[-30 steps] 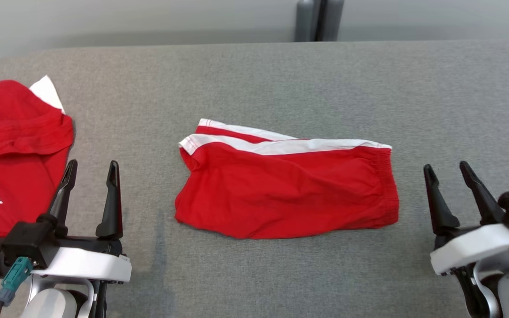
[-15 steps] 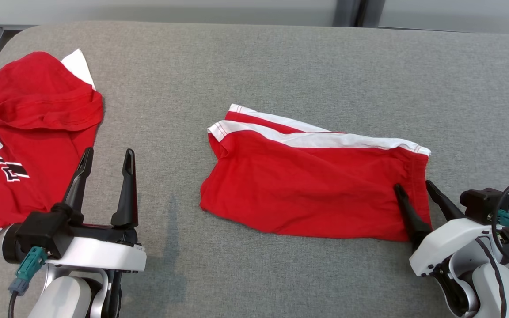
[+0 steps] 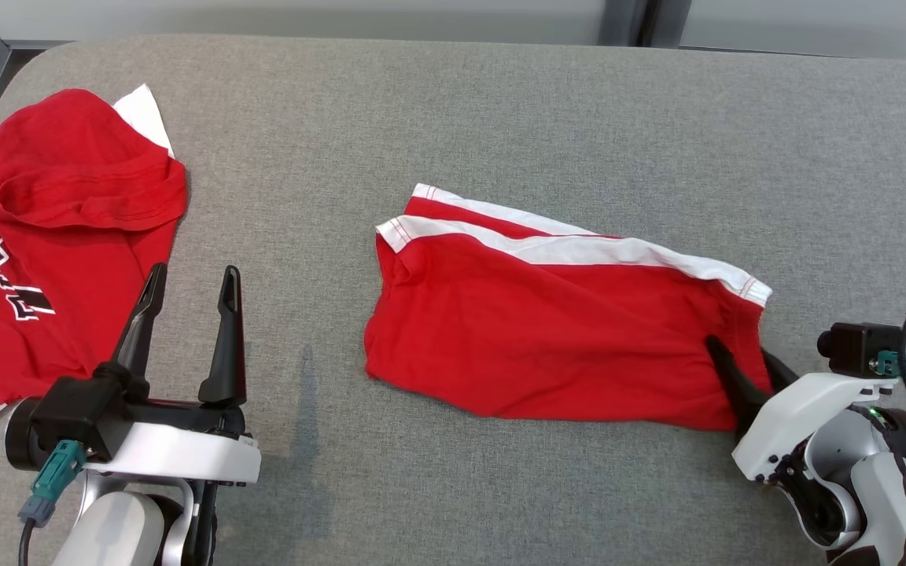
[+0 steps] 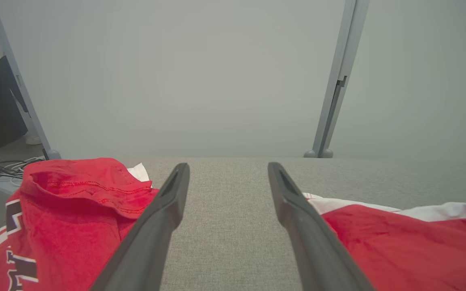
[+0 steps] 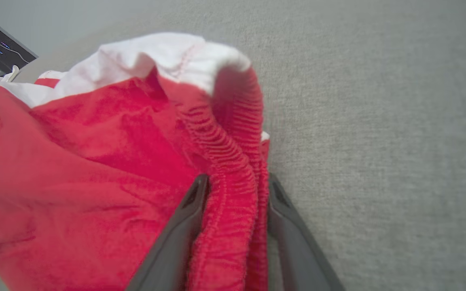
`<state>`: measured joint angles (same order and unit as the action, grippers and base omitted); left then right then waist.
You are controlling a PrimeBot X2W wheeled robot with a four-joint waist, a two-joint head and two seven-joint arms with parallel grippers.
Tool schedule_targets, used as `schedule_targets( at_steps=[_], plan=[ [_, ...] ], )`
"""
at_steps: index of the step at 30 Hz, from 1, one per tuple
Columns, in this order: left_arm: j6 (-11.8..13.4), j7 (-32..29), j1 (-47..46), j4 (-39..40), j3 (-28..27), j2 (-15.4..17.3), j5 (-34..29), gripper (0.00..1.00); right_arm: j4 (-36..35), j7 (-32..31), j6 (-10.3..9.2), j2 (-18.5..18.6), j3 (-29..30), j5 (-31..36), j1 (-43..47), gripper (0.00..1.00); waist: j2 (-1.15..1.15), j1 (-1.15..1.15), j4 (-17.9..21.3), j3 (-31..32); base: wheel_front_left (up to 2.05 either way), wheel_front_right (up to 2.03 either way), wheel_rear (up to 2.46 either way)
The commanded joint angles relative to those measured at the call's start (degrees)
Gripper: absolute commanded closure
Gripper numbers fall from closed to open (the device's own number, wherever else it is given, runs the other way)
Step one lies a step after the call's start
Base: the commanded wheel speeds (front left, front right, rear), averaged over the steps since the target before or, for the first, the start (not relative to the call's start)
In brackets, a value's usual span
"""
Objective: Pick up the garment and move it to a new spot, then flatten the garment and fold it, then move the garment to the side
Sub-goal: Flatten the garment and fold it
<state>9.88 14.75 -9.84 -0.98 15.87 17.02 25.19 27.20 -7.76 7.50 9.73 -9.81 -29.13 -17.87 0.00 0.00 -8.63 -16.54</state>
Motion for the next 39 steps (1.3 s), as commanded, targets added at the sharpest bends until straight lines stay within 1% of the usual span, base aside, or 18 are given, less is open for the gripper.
schedule_targets(
  at_steps=[1,8,9,15,19,22,29,32,39],
  plan=[
    [-0.3,0.3,-0.8,-0.2,-0.3,-0.1,-0.4,0.00,3.4,-3.2,0.00,-0.9,-2.1,-1.1,3.1,1.00,0.00,0.00,0.0,0.0,0.00,0.00,0.00],
    [-0.3,0.3,-0.4,-0.2,-0.7,-0.3,-0.5,0.00,1.4,-3.2,-0.02,1.7,-2.7,-4.6,3.4,1.00,0.00,0.00,0.3,0.3,0.00,0.00,0.00],
    [-0.2,0.3,-0.1,-0.2,-0.8,-0.3,-0.6,0.00,0.7,-3.5,-0.10,3.0,-2.3,-5.6,4.0,1.00,0.00,0.00,0.4,0.4,0.00,0.00,0.00],
    [0.0,0.3,0.3,0.2,-1.1,-0.3,-0.8,0.00,-2.1,-4.3,-0.35,7.7,-0.1,-9.0,5.3,1.00,0.00,0.00,1.0,0.4,0.00,0.00,0.00],
    [0.1,0.3,0.3,0.3,-1.3,-0.3,-0.9,0.00,-4.5,-5.1,-0.34,10.3,1.6,-11.3,6.0,1.00,0.00,0.00,1.4,0.5,0.00,0.00,0.00],
    [0.2,0.3,0.3,0.4,-1.2,-0.4,-1.0,0.00,-6.1,-6.2,-0.24,11.4,2.1,-12.3,6.3,1.00,0.00,0.00,1.7,0.6,0.00,0.00,0.00],
    [0.4,0.3,0.5,0.5,-1.1,-0.3,-1.1,0.00,-9.0,-7.6,0.00,11.4,1.9,-14.5,6.8,1.00,0.00,0.00,2.2,0.7,0.00,0.00,0.00],
    [0.4,0.3,0.6,0.7,-1.1,-0.1,-1.1,0.00,-11.3,-8.6,0.01,10.7,1.7,-17.1,6.8,1.00,0.00,0.00,2.3,0.7,0.00,0.00,0.00],
    [0.9,0.2,1.0,1.1,-1.0,0.3,-1.1,0.00,-19.4,-11.8,0.01,10.7,1.4,-24.5,7.6,1.00,0.00,0.00,3.0,1.0,0.00,0.00,0.00]
  ],
)
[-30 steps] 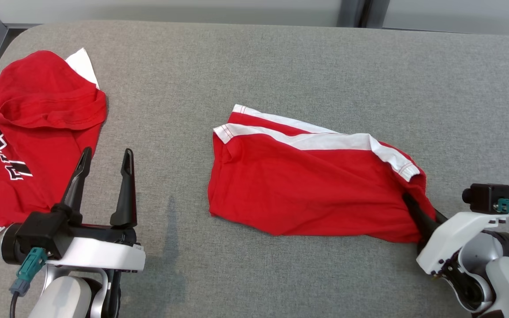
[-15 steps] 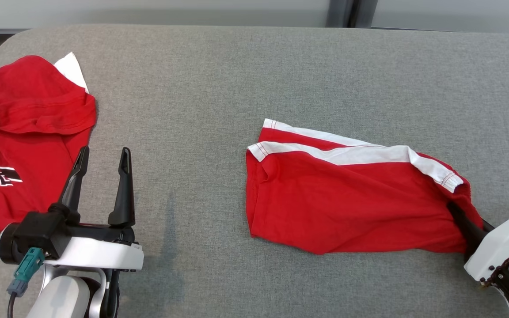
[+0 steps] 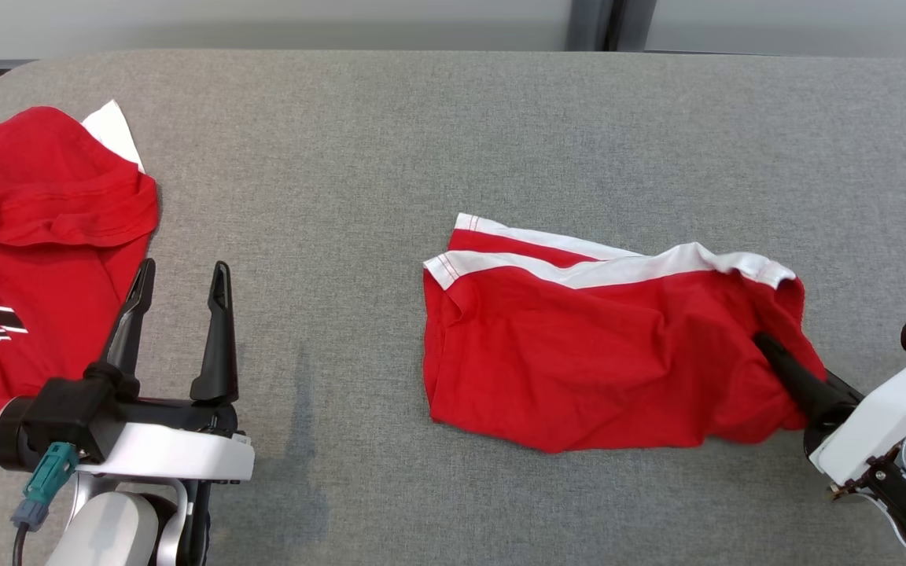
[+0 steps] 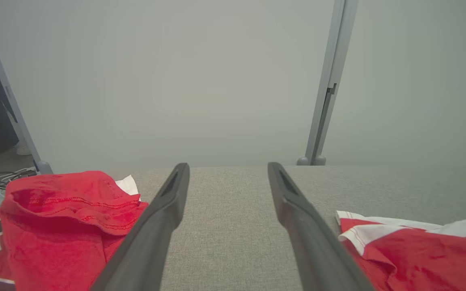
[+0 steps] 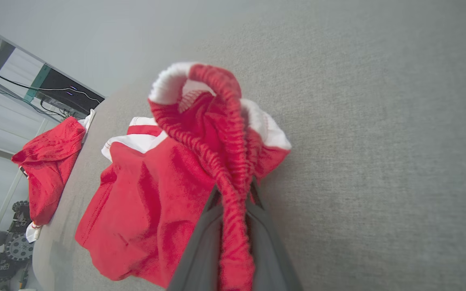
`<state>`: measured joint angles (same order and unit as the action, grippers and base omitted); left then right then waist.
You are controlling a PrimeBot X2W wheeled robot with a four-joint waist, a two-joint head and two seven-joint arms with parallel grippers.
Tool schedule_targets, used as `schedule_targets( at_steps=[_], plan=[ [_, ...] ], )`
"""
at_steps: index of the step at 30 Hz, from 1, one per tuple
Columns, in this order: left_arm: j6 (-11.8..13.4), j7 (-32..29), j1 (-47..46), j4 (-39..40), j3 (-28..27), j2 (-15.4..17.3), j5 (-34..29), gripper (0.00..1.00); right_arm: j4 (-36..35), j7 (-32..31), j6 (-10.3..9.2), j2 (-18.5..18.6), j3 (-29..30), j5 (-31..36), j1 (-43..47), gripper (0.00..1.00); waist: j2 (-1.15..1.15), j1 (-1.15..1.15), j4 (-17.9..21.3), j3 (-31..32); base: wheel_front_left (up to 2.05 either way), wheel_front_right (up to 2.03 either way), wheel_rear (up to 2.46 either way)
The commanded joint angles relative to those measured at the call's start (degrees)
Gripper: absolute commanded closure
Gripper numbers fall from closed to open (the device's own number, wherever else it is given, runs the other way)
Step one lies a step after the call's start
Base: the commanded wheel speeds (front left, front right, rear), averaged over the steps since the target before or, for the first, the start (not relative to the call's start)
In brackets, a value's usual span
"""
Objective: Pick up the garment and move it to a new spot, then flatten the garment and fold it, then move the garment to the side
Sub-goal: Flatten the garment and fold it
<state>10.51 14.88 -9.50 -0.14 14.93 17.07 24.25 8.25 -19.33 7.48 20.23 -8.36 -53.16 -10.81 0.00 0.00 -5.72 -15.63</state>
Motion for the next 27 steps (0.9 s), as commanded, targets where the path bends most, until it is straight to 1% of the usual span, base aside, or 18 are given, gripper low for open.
schedule_targets(
  at_steps=[1,7,10,13,16,19,27],
  plan=[
    [0.3,0.0,0.7,0.3,0.0,0.3,-0.2,0.00,-1.9,-0.7,0.04,0.1,-0.1,-1.6,0.5,1.00,0.00,0.00,0.1,0.1,0.00,0.00,0.00],
    [0.5,-0.3,0.5,0.5,0.4,0.3,-0.2,0.00,-8.7,-3.2,0.05,-1.7,-0.3,-9.4,-1.4,1.00,0.00,0.00,0.0,0.5,0.00,0.00,0.00],
    [0.4,-0.4,0.0,0.7,0.8,0.2,-0.3,0.00,-10.6,-4.8,0.05,-3.0,-1.1,-12.7,-3.3,1.00,0.00,0.00,-0.6,0.5,0.00,0.00,0.00],
    [0.5,-0.4,-0.2,0.6,1.0,0.1,-0.2,0.00,-10.9,-6.2,0.05,-4.6,-2.4,-15.2,-5.6,1.00,0.00,0.00,-1.5,0.4,0.00,0.00,0.00],
    [0.4,-0.4,-0.4,0.4,1.4,-0.2,-0.1,0.00,-9.3,-7.1,0.05,-6.2,-4.0,-16.2,-7.8,1.00,0.00,0.00,-2.6,0.2,0.00,0.00,0.00],
    [0.1,-0.3,-0.7,0.1,1.7,-0.7,0.2,0.00,-6.1,-7.2,0.05,-7.8,-6.0,-15.1,-9.8,1.00,0.00,0.00,-4.1,0.1,0.00,0.00,0.00],
    [-0.5,-0.1,-1.6,-1.0,2.3,-2.0,0.3,0.00,4.5,-4.5,0.08,-9.6,-10.2,-10.1,-13.0,1.00,0.00,0.00,-7.2,-0.6,0.00,0.00,0.00]
  ],
)
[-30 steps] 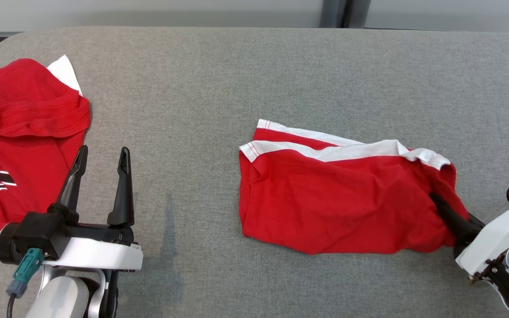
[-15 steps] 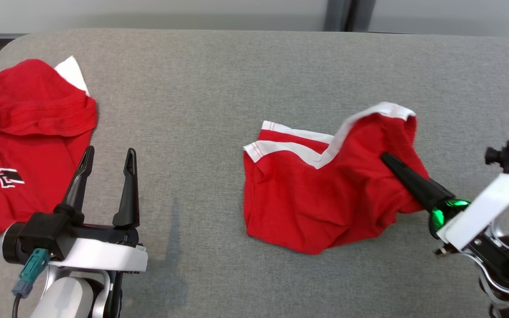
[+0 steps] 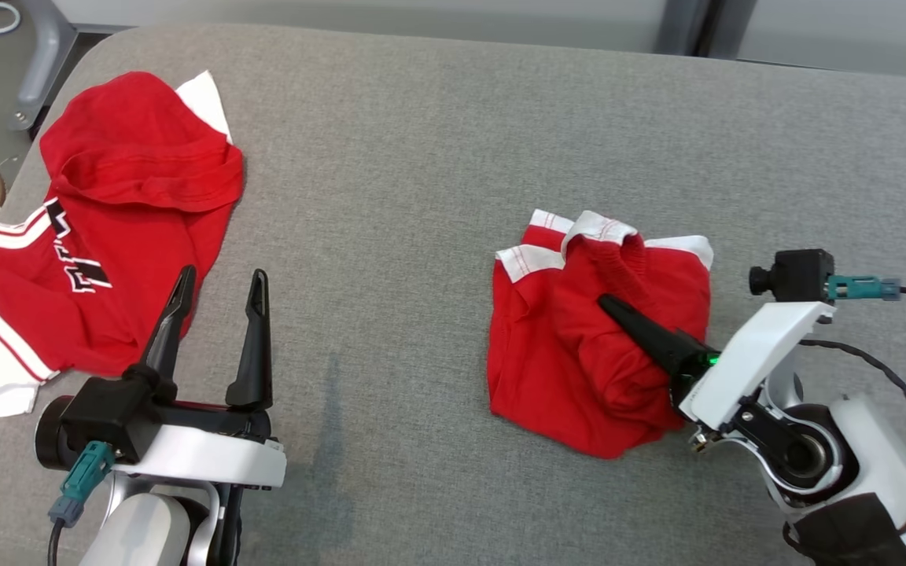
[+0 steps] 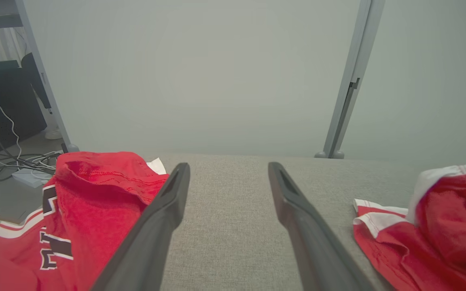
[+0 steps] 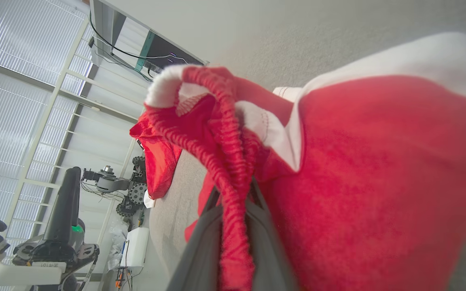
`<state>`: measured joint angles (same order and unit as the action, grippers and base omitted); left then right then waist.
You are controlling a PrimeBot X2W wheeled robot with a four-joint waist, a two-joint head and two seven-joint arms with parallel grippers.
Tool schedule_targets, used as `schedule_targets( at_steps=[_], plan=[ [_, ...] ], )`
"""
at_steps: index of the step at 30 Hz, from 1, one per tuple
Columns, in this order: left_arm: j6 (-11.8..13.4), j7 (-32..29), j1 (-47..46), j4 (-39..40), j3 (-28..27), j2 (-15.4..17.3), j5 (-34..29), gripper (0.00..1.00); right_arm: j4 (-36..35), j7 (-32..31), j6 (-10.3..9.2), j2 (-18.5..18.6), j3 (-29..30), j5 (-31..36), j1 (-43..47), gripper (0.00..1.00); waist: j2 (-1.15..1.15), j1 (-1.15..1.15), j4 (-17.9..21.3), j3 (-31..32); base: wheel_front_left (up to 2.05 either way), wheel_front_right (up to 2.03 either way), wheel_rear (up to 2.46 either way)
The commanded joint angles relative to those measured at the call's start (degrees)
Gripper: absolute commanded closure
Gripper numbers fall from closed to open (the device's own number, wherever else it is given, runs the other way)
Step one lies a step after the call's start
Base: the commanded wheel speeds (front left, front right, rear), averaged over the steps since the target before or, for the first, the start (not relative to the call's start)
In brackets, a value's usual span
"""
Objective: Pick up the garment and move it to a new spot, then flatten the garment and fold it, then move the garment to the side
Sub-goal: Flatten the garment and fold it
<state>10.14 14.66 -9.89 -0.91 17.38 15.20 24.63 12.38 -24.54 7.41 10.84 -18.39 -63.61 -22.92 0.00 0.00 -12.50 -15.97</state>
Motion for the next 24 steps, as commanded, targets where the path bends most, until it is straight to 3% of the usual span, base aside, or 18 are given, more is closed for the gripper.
schedule_targets(
  at_steps=[1,5,7,8,9,17,24],
  plan=[
    [-0.3,0.1,-1.3,-0.3,-0.1,-0.2,-0.1,0.00,1.4,1.0,0.15,-0.2,-0.5,0.8,-1.2,1.00,0.00,0.00,-0.6,-0.4,0.00,0.00,0.00],
    [-0.4,0.2,-1.5,-0.6,-0.2,-0.6,-0.2,0.00,3.2,2.1,0.15,-0.6,-1.7,1.1,-2.2,1.00,0.00,0.00,-0.8,-0.7,0.00,0.00,0.00],
    [-0.6,0.3,-1.4,-0.7,-0.4,-0.6,-0.3,0.00,3.8,2.9,0.15,-1.0,-2.3,0.9,-3.0,0.55,0.00,0.00,-0.8,-0.9,0.00,0.00,0.00],
    [-0.6,0.3,-1.4,-0.8,-0.5,-0.7,-0.3,0.00,4.1,3.2,0.15,-1.2,-2.7,0.6,-3.1,0.15,0.00,0.00,-0.7,-0.9,0.00,0.00,0.00],
    [-0.6,0.3,-1.4,-0.9,-0.5,-0.7,-0.4,0.00,4.2,3.7,0.15,-1.5,-3.0,0.2,-3.4,0.00,0.00,0.00,-0.7,-1.0,0.00,0.00,0.00],
    [-1.2,0.4,-2.3,-1.2,-0.9,-1.2,-0.8,0.00,2.8,6.7,0.15,-3.2,-5.3,-2.5,-5.0,0.00,0.00,0.00,-0.3,-1.5,0.00,0.00,0.00],
    [-1.6,0.4,-2.6,-1.4,-1.3,-1.7,-1.1,0.00,-0.6,10.7,0.15,-2.5,-8.0,-1.9,-6.1,0.00,0.00,0.00,0.0,-2.1,0.00,0.00,0.00]
  ],
)
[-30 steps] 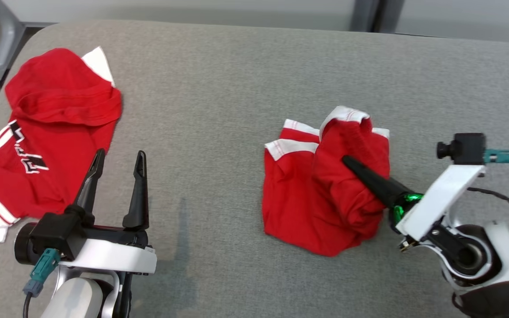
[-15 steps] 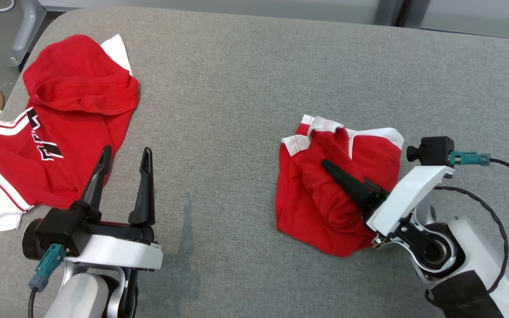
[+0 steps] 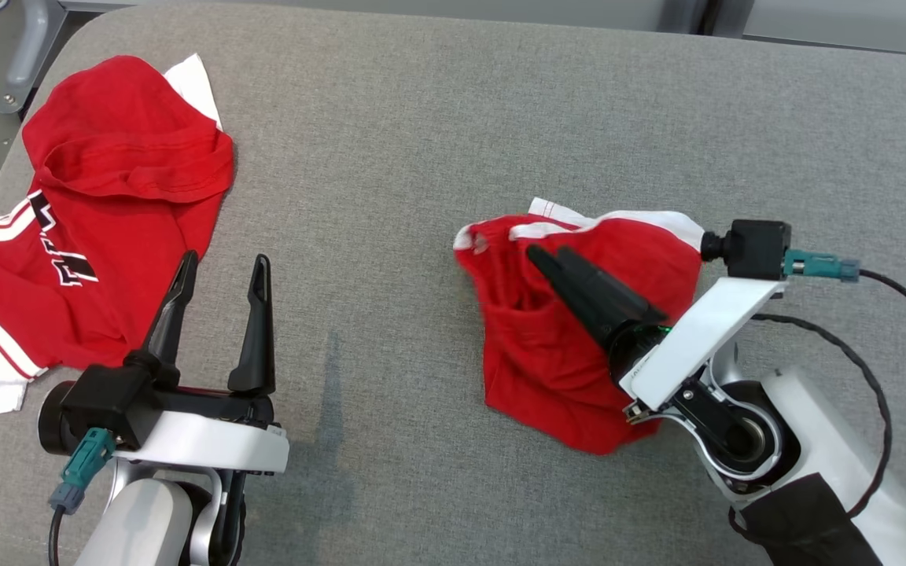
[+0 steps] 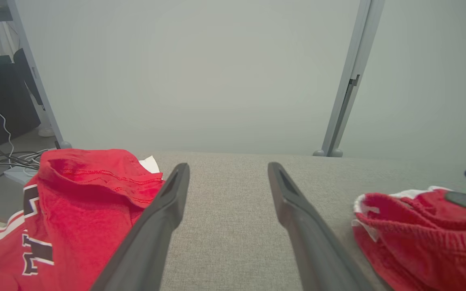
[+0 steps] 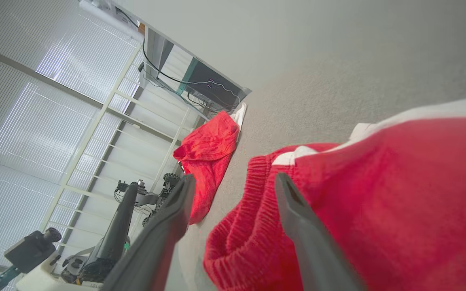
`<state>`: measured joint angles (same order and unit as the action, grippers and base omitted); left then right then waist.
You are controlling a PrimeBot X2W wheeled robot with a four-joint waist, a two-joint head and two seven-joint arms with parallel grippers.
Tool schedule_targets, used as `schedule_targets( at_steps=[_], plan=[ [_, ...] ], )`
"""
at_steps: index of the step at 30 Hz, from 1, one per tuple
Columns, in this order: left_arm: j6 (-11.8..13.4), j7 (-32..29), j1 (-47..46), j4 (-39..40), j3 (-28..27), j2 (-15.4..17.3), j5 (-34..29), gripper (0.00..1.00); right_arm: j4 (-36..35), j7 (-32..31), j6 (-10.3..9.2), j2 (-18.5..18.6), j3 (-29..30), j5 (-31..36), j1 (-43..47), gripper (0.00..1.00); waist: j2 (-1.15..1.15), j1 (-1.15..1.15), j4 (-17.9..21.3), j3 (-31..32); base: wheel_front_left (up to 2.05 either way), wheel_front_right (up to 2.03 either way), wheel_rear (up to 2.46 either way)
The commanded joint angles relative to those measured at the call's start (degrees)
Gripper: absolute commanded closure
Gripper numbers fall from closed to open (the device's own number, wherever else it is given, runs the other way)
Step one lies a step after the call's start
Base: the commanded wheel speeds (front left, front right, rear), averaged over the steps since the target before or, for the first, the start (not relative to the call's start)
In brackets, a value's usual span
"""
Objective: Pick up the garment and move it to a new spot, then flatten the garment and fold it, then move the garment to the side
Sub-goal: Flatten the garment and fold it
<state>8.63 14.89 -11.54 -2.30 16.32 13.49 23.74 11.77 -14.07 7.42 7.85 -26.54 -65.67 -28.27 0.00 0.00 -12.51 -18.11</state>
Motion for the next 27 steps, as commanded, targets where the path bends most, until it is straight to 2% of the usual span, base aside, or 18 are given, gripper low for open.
schedule_targets(
  at_steps=[1,9,11,12,15,24,27],
  plan=[
    [-0.2,0.2,-0.8,0.0,-0.4,0.0,-0.4,0.00,-0.8,1.0,0.14,0.8,-0.1,0.4,-0.8,0.00,0.00,0.00,0.1,0.0,0.00,0.00,0.00],
    [-0.1,0.2,0.1,0.1,-1.3,0.1,-1.1,0.00,-5.2,13.0,0.14,3.7,2.1,6.8,1.0,0.00,0.00,0.00,1.6,0.5,0.00,0.00,0.00],
    [-0.1,0.2,0.3,0.3,-1.5,0.3,-1.2,0.00,-5.5,16.8,0.14,4.4,3.9,10.2,1.7,0.00,0.00,0.00,2.1,0.7,0.00,0.00,0.00],
    [0.1,0.2,0.3,0.4,-1.7,0.5,-1.2,0.00,-5.0,20.1,0.14,5.1,6.1,14.4,2.8,0.00,0.00,0.00,2.7,0.9,0.00,0.00,0.00],
    [0.3,0.2,0.7,0.6,-2.1,0.9,-1.3,0.00,-4.5,23.8,0.14,5.5,9.9,20.9,5.0,0.00,0.00,0.00,3.6,1.3,0.00,0.00,0.00],
    [1.0,0.0,2.3,1.5,-3.1,2.3,-1.2,0.00,-6.4,27.3,0.14,3.9,22.8,39.9,14.3,0.00,0.00,0.00,6.4,3.3,0.00,0.00,0.00],
    [1.2,-0.2,3.0,1.7,-3.1,2.6,-1.2,0.00,-7.2,27.2,0.14,2.9,25.2,42.8,16.4,0.00,0.00,0.00,6.8,3.7,0.00,0.00,0.00]
  ],
)
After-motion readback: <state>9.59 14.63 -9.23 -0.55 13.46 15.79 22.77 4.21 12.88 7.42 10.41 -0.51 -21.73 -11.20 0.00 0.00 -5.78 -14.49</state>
